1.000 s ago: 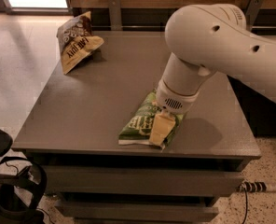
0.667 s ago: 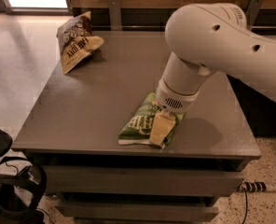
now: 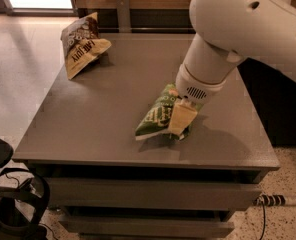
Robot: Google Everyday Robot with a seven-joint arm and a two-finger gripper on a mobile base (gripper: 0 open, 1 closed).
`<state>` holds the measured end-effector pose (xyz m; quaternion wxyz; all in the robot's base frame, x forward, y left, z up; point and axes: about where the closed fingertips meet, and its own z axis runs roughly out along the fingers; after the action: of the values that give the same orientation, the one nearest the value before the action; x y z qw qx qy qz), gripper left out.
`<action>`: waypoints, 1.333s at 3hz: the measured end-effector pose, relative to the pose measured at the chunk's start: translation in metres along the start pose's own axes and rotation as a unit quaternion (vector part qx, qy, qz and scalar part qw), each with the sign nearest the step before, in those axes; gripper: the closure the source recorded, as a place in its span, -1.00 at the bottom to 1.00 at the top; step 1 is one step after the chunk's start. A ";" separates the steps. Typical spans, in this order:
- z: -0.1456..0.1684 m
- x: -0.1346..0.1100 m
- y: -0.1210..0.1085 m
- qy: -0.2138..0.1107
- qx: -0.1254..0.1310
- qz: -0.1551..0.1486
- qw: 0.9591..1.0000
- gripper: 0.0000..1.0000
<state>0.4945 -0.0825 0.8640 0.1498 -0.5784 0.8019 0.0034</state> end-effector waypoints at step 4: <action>-0.084 -0.066 -0.121 -0.115 0.189 -0.152 0.963 1.00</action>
Offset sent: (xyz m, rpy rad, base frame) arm 0.0535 -0.0404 0.1170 0.0202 -0.4044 0.0140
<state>0.6056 -0.0766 0.9801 0.3458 -0.6508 0.6678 -0.1045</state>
